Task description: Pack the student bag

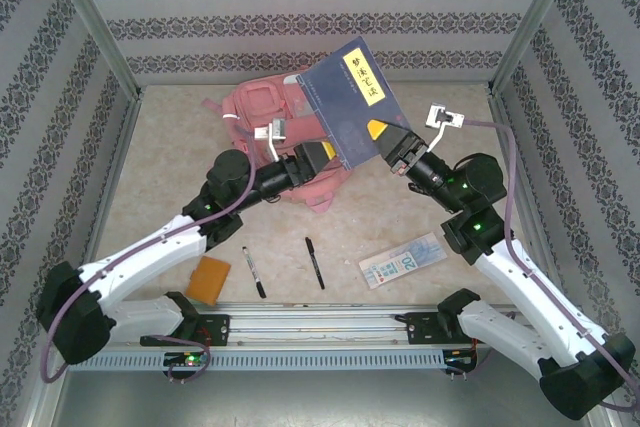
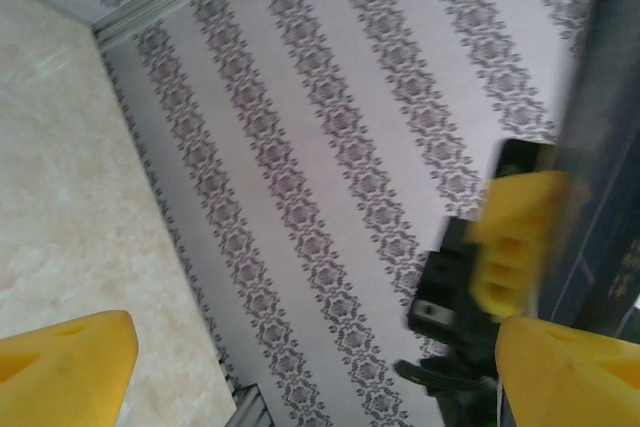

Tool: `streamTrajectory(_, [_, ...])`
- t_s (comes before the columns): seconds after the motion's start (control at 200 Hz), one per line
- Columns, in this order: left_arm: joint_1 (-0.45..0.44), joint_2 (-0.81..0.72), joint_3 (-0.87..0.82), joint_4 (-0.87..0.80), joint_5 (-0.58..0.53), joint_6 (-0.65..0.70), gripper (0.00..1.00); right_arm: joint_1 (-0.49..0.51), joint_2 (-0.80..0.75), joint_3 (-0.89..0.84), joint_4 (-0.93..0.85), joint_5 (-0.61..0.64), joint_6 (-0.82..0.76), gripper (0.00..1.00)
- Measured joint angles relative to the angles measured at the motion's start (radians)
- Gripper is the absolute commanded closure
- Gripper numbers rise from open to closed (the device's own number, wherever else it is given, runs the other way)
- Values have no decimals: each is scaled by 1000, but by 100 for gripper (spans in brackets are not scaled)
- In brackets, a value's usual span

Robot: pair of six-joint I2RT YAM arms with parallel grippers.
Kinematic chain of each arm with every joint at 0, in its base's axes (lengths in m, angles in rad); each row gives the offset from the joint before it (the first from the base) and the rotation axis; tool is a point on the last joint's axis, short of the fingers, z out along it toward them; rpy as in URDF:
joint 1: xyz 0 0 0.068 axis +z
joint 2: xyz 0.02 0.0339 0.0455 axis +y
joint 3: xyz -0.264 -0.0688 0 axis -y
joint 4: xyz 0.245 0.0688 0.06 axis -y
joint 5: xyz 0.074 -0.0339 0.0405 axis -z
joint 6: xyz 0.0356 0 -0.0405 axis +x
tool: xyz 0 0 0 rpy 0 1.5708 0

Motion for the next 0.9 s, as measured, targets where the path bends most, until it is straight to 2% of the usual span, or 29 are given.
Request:
streamTrajectory(0.255, [2,-155,-59,9,6,57,10,-51,-4,-16,-177,-23,-8,100])
streamTrajectory(0.365, [3,-129,-60,8,18,51,10,-51,12,-19,-203,-33,-7,100])
streamTrajectory(0.54, [6,-29,-45,7,27,13,11,10,36,-19,-196,-62,14,100])
streamTrajectory(0.605, [8,-2,-41,11,26,-3,18,36,42,-19,-185,-64,27,100])
streamTrajectory(0.625, [9,4,-40,14,24,-5,24,43,43,-20,-180,-64,32,100])
streamTrajectory(0.665, [10,13,-40,27,24,-16,44,57,46,-21,-167,-65,41,100])
streamTrajectory(0.695, [14,17,-40,39,27,-20,59,67,47,-24,-156,-65,46,92])
streamTrajectory(0.734, [25,18,-40,58,33,-30,76,78,47,-31,-143,-65,53,68])
streamTrajectory(0.759, [35,17,-40,73,39,-36,84,83,47,-35,-140,-64,55,59])
streamTrajectory(0.809, [64,13,-40,99,51,-55,93,85,47,-44,-132,-64,64,42])
streamTrajectory(0.854, [93,8,-43,117,62,-67,99,85,43,-53,-132,-64,65,17])
streamTrajectory(0.879, [107,6,-46,127,66,-72,100,82,42,-55,-135,-64,64,11])
streamTrajectory(0.899, [120,3,-49,134,74,-78,100,78,40,-56,-143,-64,63,10])
